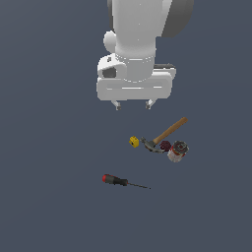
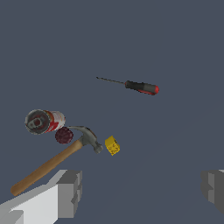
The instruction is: Pick up a designated object from a clutter of objects.
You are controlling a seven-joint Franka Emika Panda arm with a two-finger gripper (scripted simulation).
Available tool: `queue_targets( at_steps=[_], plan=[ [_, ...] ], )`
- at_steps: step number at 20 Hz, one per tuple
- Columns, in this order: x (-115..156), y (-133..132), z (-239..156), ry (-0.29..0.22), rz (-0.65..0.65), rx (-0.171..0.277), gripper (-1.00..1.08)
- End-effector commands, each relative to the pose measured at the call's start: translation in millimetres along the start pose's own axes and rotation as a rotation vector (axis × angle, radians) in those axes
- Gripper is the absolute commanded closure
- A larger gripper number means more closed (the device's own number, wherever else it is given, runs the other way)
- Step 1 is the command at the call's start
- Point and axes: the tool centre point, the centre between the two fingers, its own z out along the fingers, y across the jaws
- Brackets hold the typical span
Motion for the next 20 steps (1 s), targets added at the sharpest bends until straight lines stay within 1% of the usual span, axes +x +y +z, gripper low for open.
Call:
queue_targets(
  at_steps=[1,4,11,16,20],
  plan=[
    [0.0,0.0,0.0,0.000,0.000,0.000,-0.92],
    [-0.6,-0.1,2.1,-0.004,0.009,0.005,-0.92],
    [-5.3,1.6,11.3,-0.025,0.062,0.033,-0.92],
    [-3.8,-0.7,12.9,-0.024,0.053,0.029,-0.92],
    [1.6,-11.2,23.0,-0.025,0.031,0.022,-0.92]
  ],
)
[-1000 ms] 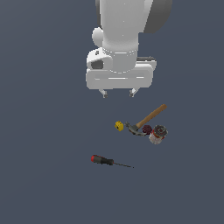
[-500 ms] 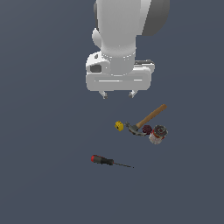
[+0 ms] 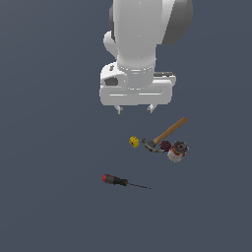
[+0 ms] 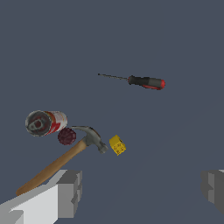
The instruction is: Pick up a designated object from a clutter of objects.
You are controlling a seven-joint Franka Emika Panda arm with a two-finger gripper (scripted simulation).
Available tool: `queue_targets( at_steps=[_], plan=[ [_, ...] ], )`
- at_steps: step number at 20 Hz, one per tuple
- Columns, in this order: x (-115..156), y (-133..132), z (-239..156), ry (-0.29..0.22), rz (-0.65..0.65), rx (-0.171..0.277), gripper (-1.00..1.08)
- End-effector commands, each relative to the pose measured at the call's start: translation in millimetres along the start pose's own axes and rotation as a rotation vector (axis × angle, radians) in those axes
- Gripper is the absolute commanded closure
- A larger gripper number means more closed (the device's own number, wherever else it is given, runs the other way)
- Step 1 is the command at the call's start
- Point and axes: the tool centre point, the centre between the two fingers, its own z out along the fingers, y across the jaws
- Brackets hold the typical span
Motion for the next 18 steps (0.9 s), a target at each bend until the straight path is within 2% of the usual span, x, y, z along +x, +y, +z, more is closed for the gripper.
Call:
queue_targets(
  at_steps=[1,8,18],
  plan=[
    [3.7,-8.6,8.3,-0.002,-0.019,-0.006,-0.92],
    [19.4,-53.2,50.0,-0.003,-0.115,-0.031,-0.92],
    [26.9,-153.9,141.5,-0.003,-0.318,-0.049,-0.92]
  ],
)
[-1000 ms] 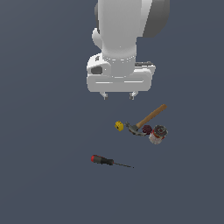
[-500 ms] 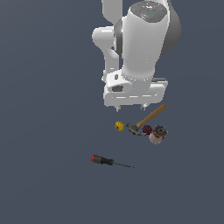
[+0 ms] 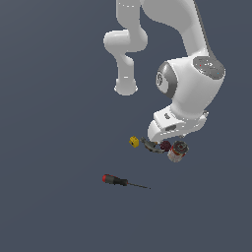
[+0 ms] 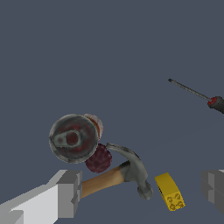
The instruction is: Pick up a designated object from a clutter of objects.
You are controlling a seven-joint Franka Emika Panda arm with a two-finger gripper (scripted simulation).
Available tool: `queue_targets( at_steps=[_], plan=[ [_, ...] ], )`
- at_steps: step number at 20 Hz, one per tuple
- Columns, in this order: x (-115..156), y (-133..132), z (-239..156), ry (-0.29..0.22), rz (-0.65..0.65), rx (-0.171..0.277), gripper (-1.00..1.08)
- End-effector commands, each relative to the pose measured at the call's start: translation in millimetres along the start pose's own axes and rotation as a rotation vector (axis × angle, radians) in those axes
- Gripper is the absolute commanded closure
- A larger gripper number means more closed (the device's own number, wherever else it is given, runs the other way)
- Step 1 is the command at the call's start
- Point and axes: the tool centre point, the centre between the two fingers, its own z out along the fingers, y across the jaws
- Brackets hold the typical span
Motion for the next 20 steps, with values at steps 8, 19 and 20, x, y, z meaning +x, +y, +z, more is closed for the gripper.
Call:
queue_targets(
  at_steps=[8,19,20],
  plan=[
    [9.4,-63.1,51.6,0.005,-0.118,0.005,-0.92],
    [9.0,-70.9,67.2,0.005,-0.131,0.007,-0.92],
    [8.9,-70.9,71.5,0.005,-0.131,0.007,-0.92]
  ],
)
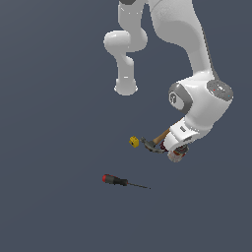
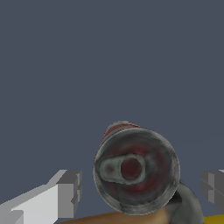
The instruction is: Pick up a designated object from a clutter of objects.
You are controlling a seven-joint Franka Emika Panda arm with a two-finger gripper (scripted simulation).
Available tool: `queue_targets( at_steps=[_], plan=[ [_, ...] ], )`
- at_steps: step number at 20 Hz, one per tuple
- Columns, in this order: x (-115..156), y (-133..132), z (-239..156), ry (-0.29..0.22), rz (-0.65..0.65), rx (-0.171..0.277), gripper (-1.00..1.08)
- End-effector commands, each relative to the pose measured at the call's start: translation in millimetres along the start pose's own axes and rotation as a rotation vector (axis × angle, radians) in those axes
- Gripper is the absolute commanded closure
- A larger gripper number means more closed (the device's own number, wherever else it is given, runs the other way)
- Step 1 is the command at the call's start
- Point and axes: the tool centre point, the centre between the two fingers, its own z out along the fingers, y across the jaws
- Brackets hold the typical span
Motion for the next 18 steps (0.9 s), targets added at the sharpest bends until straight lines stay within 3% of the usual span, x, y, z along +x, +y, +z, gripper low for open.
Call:
queue_targets(
  at_steps=[1,11,12,18],
  plan=[
    [-0.6,-0.5,10.6,-0.001,-0.001,0.000,-0.92],
    [0.3,-1.0,43.0,0.000,-0.002,0.000,-0.92],
    [0.3,-1.0,43.0,0.000,-0.002,0.000,1.08],
    [0.3,-1.0,43.0,0.000,-0.002,0.000,1.08]
  ],
)
